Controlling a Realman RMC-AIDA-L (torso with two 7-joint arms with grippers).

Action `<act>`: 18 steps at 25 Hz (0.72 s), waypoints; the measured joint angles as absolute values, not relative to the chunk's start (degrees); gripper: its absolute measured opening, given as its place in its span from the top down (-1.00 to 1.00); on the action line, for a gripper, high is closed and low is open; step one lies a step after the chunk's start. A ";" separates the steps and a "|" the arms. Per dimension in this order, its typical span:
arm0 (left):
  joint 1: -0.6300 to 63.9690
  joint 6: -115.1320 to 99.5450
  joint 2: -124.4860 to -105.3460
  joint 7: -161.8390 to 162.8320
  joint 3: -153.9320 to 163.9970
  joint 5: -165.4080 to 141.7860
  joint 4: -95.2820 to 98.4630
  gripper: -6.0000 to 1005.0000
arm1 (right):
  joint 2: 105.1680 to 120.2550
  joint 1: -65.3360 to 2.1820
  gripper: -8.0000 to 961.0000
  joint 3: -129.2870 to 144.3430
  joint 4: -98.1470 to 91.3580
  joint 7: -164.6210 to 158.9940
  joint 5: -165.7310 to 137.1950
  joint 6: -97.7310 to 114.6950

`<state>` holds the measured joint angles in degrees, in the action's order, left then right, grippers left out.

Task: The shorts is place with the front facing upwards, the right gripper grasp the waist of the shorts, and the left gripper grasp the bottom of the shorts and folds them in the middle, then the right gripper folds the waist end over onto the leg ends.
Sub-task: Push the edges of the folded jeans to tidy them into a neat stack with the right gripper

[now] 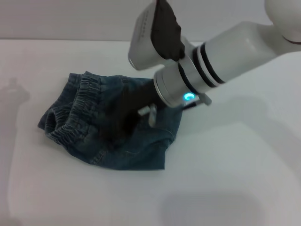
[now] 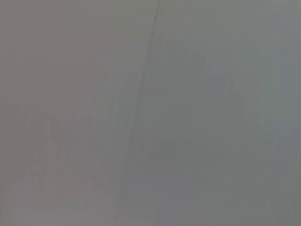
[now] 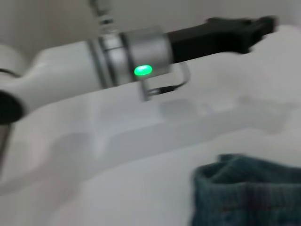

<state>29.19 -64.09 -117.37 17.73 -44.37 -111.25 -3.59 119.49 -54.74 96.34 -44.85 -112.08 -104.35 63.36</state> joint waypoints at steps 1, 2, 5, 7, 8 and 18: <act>29.22 -64.09 -117.43 17.37 -44.37 -111.27 -3.59 0.93 | 119.38 -54.56 -0.21 96.10 -44.79 -112.08 -103.97 65.23; 29.28 -64.09 -117.47 16.97 -44.38 -111.25 -3.60 0.93 | 119.28 -54.38 -0.21 95.72 -44.68 -112.09 -103.71 67.24; 29.59 -64.29 -117.51 15.97 -44.38 -111.43 -3.85 0.93 | 118.88 -53.88 -0.20 93.29 -42.26 -112.93 -103.89 71.98; 29.67 -64.54 -117.52 15.80 -44.28 -111.53 -3.90 0.93 | 118.79 -53.78 -0.20 92.69 -41.19 -113.09 -104.11 72.36; 29.69 -64.63 -117.56 15.74 -44.19 -111.58 -3.90 0.93 | 118.73 -53.67 -0.20 92.14 -40.04 -113.26 -104.47 72.58; 29.71 -64.35 -117.90 15.73 -41.16 -111.81 -4.88 0.93 | 119.02 -51.35 -0.20 90.12 -35.51 -113.56 -110.41 67.38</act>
